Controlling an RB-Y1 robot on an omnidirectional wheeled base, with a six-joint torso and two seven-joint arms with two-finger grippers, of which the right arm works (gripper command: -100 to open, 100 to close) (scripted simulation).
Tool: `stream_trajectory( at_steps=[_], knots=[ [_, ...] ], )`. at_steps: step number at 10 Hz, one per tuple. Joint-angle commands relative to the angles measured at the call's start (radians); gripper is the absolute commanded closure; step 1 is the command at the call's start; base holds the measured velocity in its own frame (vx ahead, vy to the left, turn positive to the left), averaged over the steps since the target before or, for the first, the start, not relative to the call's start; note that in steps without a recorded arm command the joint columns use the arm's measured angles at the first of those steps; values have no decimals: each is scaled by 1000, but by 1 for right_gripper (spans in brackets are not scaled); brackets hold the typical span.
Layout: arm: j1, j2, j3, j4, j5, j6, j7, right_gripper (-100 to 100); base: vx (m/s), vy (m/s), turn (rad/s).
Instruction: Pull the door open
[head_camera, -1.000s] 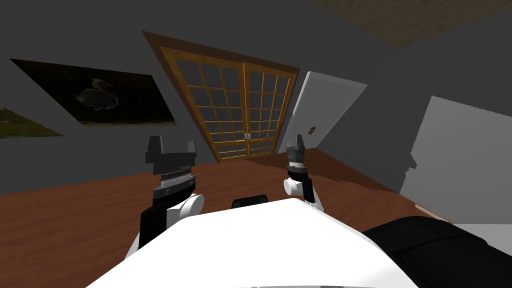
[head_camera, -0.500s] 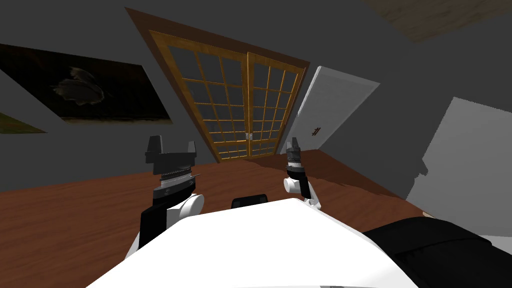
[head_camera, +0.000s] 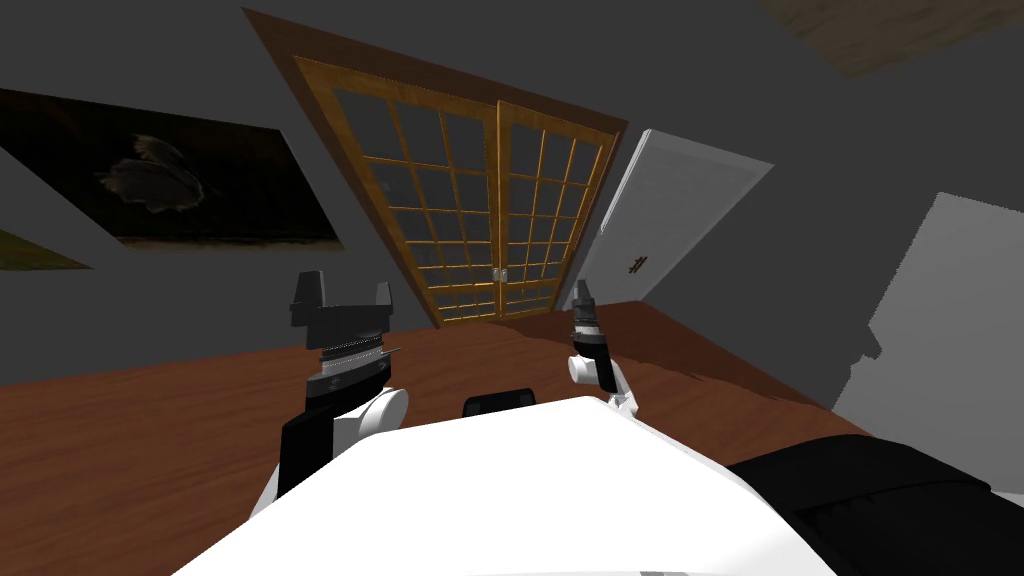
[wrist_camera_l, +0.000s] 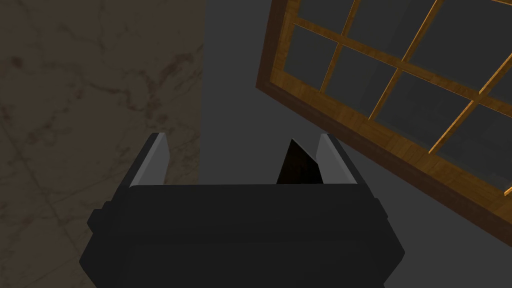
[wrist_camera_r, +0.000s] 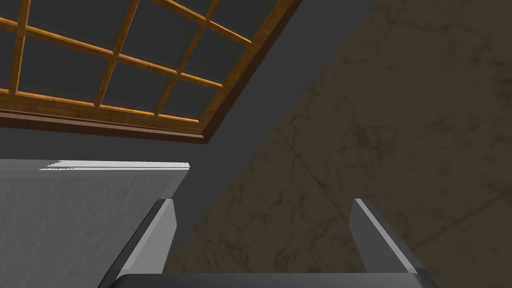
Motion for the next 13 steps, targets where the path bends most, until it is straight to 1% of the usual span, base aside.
stream_trajectory(
  at_steps=[1, 5, 13],
  knots=[
    [-11, -4, -15, 32, 17, -7, 23, -100, 96, 32, 19],
    [-41, -12, -51, 124, 62, -34, 80, -100, 101, 24, 23],
    [-107, -22, -133, 332, 163, -95, 207, -100, 101, 22, 25]
  ],
)
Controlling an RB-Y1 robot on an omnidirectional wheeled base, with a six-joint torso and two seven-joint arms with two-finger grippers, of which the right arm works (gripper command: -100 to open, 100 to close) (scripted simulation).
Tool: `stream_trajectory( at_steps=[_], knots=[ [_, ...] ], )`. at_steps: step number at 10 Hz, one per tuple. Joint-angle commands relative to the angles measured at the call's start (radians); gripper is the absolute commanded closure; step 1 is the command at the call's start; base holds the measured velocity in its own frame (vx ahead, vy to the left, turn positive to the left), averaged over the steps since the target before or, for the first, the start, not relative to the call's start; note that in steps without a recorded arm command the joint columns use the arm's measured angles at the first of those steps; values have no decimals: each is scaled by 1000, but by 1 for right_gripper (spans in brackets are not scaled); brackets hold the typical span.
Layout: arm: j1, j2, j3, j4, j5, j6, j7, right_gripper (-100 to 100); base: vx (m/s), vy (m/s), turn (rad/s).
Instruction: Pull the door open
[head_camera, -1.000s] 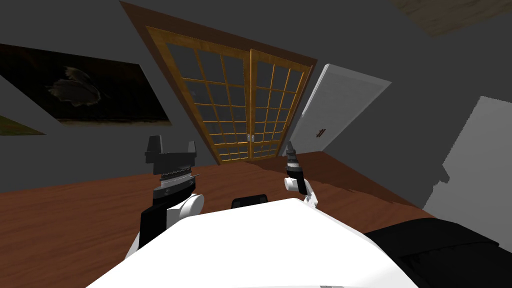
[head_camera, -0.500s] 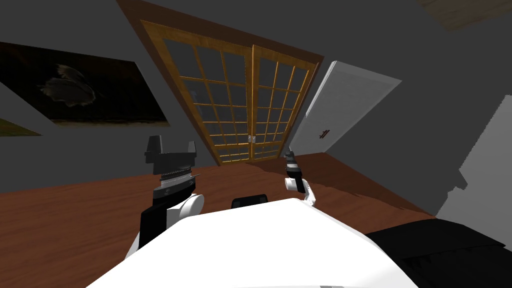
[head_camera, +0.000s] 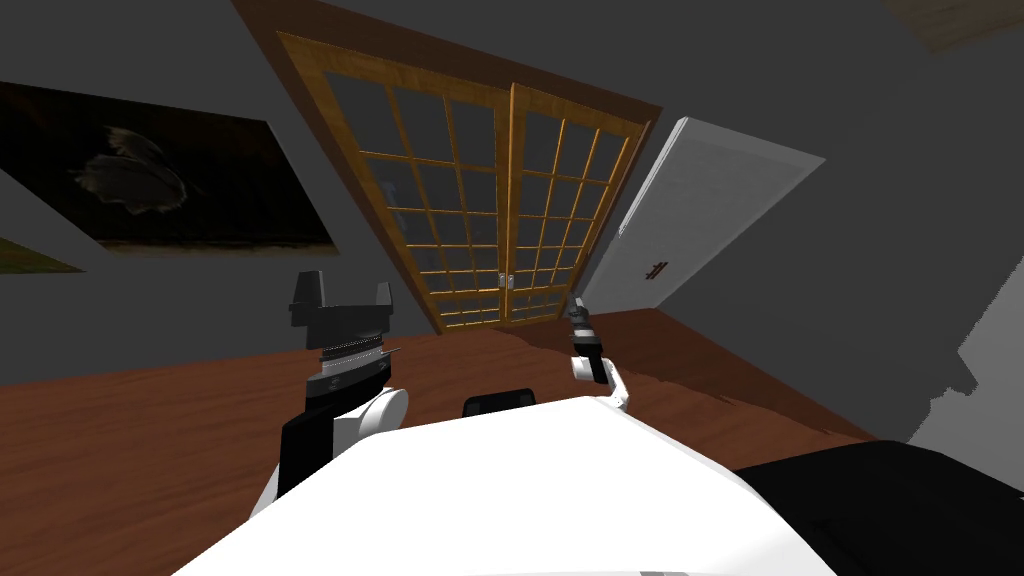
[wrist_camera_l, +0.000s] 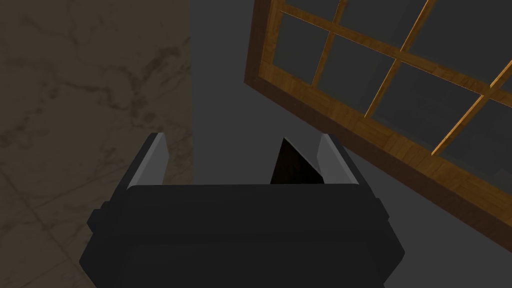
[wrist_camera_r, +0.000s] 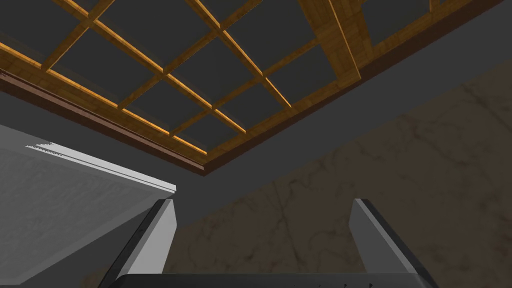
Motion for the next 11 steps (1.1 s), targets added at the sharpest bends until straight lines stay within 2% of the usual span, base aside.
stream_trajectory(
  at_steps=[1, 5, 6, 11],
  knots=[
    [-13, -2, -18, 46, 21, -17, 29, -100, 101, 19, 26],
    [-49, -3, -62, 156, 75, -50, 96, -100, 104, 30, 27],
    [-49, -3, -62, 156, 75, -50, 96, -100, 62, 11, 7],
    [-94, -1, -117, 295, 143, -91, 182, -100, 87, 21, 27]
  ],
)
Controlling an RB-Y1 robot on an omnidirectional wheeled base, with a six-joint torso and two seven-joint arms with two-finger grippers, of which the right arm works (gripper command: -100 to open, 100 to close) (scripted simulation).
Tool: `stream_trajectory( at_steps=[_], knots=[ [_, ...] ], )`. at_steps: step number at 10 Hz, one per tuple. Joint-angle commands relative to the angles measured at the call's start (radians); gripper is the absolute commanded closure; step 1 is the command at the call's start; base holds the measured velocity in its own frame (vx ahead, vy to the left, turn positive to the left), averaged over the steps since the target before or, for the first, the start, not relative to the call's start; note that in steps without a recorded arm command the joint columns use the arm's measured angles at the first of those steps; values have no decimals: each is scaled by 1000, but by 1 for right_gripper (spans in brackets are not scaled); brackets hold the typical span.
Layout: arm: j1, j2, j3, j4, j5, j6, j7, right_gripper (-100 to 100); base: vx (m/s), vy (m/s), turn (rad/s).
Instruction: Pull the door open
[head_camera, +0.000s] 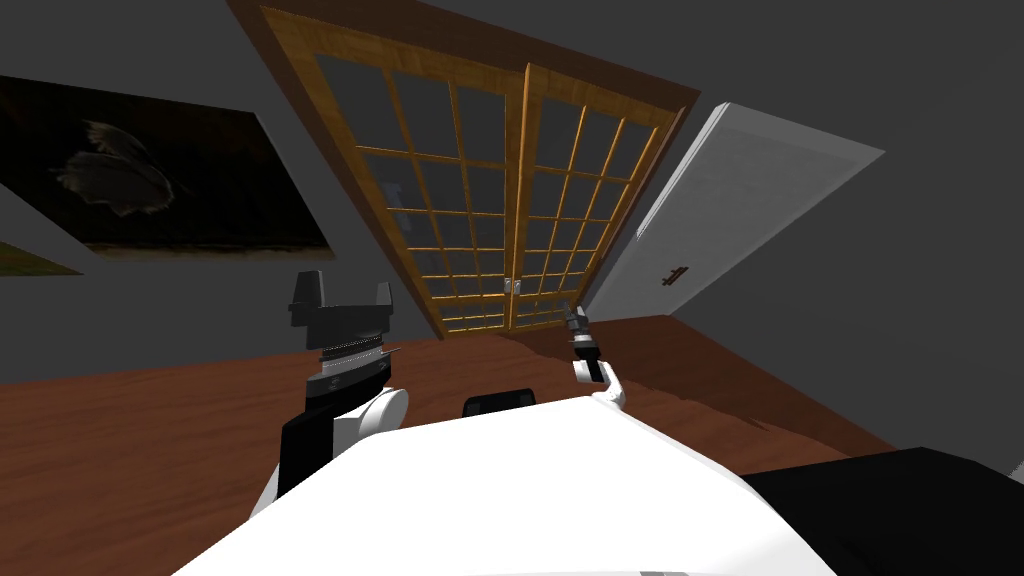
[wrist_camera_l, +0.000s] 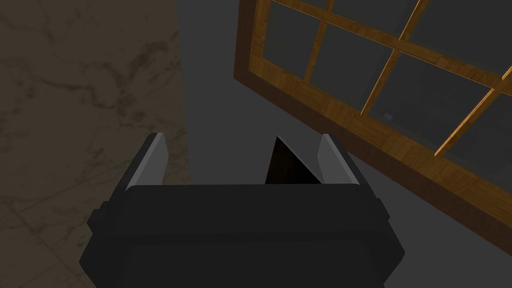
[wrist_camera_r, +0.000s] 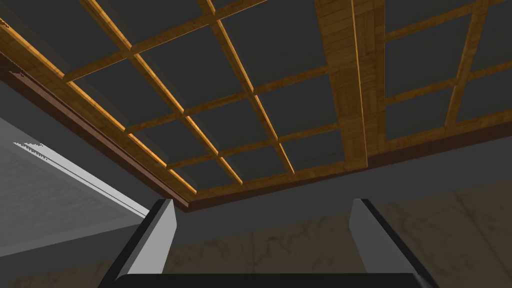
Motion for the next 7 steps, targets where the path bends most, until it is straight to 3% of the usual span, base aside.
stream_trajectory(
  at_steps=[1, 7],
  knots=[
    [-14, 2, -17, 43, 23, -11, 30, -100, 104, 28, 31],
    [-68, 10, -82, 207, 103, -60, 131, -100, 102, 20, 28]
  ],
)
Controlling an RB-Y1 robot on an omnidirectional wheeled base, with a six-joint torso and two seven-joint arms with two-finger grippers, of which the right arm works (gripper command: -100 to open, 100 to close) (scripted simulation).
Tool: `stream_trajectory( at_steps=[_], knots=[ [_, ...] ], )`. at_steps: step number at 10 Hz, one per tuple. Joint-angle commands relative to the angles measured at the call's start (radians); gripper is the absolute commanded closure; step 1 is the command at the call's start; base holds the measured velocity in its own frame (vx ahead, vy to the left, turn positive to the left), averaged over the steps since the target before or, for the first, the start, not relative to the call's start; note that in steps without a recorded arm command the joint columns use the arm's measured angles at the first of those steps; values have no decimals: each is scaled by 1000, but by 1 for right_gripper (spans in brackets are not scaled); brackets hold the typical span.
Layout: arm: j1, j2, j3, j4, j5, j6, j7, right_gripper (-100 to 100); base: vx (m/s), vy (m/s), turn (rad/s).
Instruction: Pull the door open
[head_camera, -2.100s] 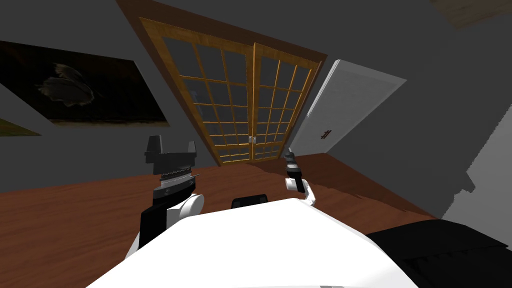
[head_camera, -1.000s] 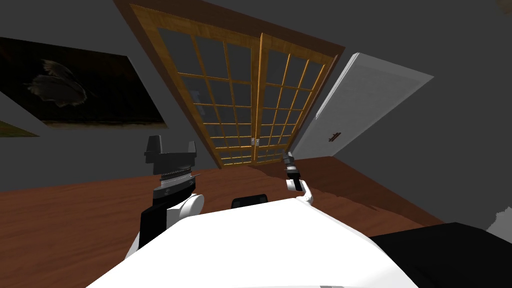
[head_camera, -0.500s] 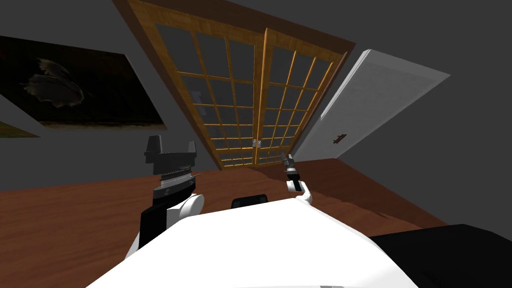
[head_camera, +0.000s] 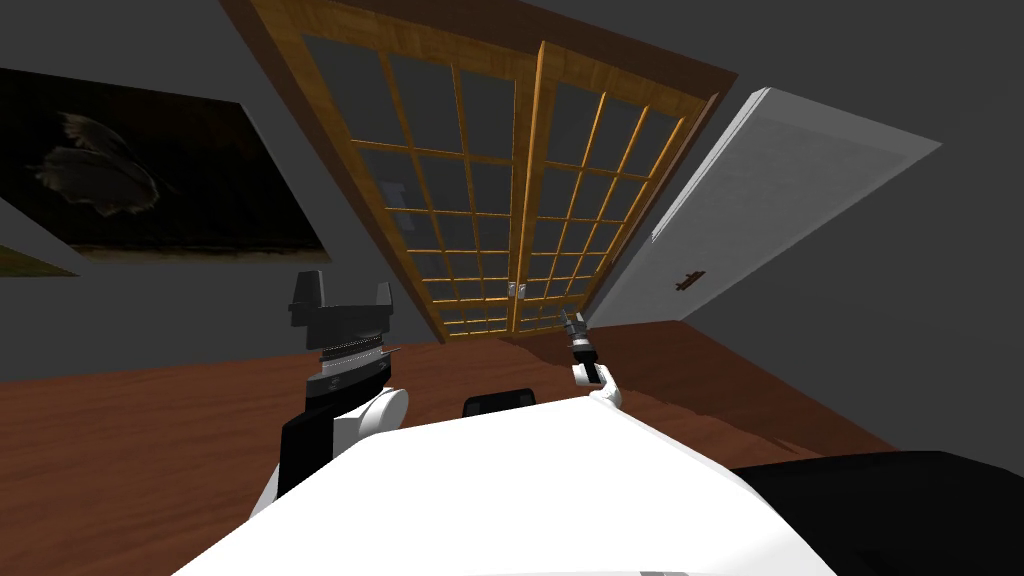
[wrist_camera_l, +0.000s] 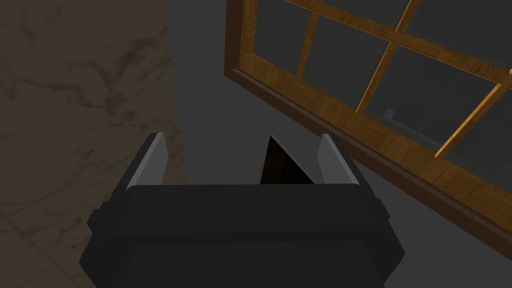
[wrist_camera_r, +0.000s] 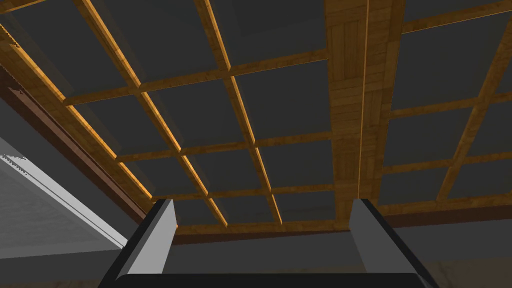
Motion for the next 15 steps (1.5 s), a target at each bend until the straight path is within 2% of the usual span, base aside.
stream_trajectory(
  at_steps=[1, 8, 15],
  knots=[
    [-13, 2, -17, 41, 22, -12, 28, -100, 122, 27, 26],
    [-72, 19, -87, 219, 109, -65, 138, -100, 99, 20, 28],
    [-125, 42, -147, 372, 184, -110, 233, -100, 103, 15, 25]
  ],
)
